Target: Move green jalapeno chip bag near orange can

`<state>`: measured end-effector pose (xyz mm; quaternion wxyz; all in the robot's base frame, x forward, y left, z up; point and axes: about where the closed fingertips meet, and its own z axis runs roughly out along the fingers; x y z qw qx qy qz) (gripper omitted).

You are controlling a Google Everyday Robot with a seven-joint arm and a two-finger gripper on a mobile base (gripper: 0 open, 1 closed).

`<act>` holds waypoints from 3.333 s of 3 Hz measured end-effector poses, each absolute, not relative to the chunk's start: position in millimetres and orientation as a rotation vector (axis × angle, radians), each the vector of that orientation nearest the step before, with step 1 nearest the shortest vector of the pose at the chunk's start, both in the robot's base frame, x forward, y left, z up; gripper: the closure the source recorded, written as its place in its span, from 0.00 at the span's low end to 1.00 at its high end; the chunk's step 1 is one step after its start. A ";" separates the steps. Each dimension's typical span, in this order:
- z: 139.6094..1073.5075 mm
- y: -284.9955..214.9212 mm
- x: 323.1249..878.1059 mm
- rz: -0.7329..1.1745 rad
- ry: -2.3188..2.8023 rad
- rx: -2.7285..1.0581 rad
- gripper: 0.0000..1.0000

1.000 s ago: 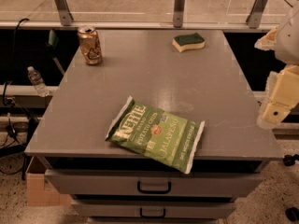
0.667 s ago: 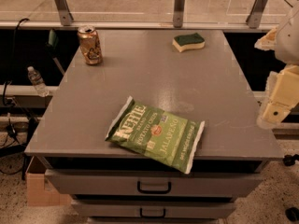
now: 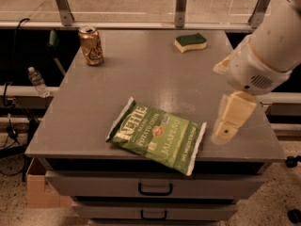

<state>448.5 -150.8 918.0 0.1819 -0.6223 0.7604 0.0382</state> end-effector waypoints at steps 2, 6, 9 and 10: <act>849.2 -81.3 447.4 0.348 2.076 -1.813 0.00; 826.1 -64.3 425.7 0.476 2.088 -1.841 0.88; 965.7 -128.9 454.4 0.284 1.927 -1.637 1.00; 995.7 -129.7 459.7 0.234 1.882 -1.612 1.00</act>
Offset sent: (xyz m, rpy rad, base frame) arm -0.0048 0.0996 -0.1072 0.1868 0.1759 0.1215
